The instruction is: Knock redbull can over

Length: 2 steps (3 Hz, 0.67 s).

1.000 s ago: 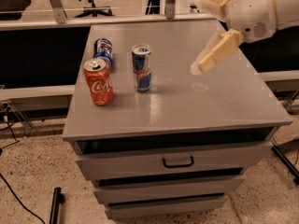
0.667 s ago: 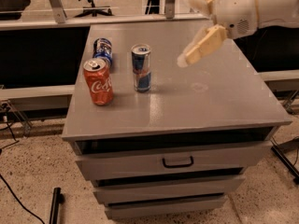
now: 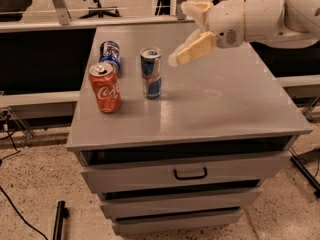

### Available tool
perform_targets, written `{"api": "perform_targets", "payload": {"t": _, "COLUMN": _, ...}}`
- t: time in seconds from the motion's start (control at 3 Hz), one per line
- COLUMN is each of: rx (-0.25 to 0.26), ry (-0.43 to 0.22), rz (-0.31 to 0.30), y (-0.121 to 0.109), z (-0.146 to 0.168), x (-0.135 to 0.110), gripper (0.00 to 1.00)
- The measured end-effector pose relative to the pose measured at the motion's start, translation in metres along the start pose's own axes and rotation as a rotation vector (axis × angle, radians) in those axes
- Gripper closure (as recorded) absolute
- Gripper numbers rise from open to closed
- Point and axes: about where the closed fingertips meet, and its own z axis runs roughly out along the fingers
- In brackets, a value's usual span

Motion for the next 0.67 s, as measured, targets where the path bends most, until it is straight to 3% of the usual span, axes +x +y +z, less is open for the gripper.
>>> {"api": "perform_targets", "payload": {"t": 0.67, "rx": -0.023, "ry": -0.087, "rz": 0.070, "y": -0.004, "z": 0.043, "x": 0.030, "gripper": 0.00}}
